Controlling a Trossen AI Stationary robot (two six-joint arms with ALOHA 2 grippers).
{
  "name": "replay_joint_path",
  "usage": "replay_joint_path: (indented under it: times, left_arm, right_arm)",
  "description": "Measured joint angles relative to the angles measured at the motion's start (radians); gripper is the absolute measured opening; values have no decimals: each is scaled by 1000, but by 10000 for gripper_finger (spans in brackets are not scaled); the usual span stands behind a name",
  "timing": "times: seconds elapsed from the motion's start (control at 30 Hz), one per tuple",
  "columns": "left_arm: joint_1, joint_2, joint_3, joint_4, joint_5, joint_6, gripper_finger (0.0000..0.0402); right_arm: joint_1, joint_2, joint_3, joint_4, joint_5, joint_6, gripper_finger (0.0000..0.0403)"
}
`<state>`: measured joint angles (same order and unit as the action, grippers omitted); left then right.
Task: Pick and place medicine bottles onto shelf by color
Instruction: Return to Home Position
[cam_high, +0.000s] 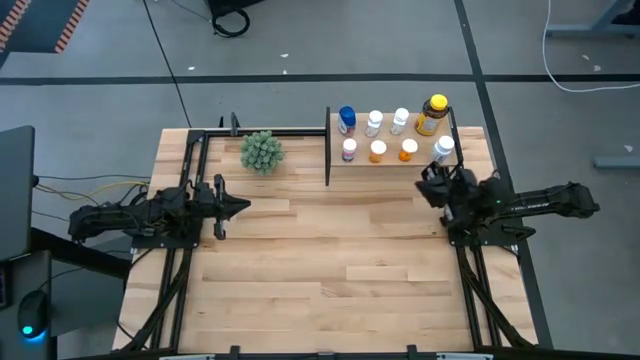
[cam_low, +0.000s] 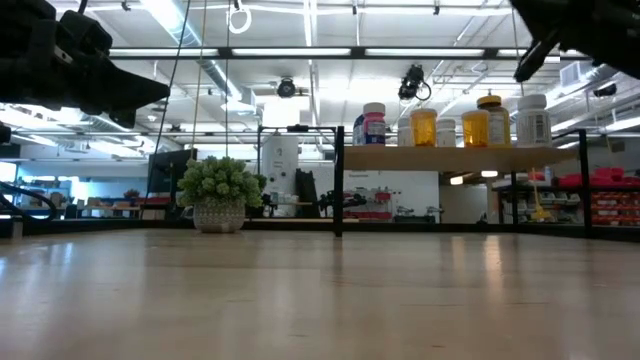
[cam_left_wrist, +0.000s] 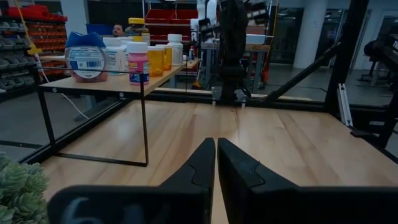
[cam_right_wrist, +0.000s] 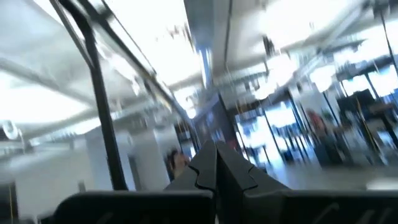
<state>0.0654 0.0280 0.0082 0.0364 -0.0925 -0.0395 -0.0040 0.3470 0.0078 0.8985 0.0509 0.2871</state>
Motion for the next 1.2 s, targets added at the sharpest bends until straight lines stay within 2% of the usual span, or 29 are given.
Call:
replay_joint_path:
  times: [0.23,0.4,0.63,0.97,1.2]
  left_arm:
    - [0,0,0,1,0,-1,35]
    - [0,0,0,1,1,0,32]
    - [0,0,0,2,2,-1,23]
    - [0,0,0,3,3,-1,36]
    - [0,0,0,3,3,0,25]
  right_arm:
    - [0,0,0,210,0,0,6]
    - [0,0,0,289,0,0,6]
    - [0,0,0,298,0,0,6]
    - [0,0,0,298,0,0,6]
    - [0,0,0,298,0,0,6]
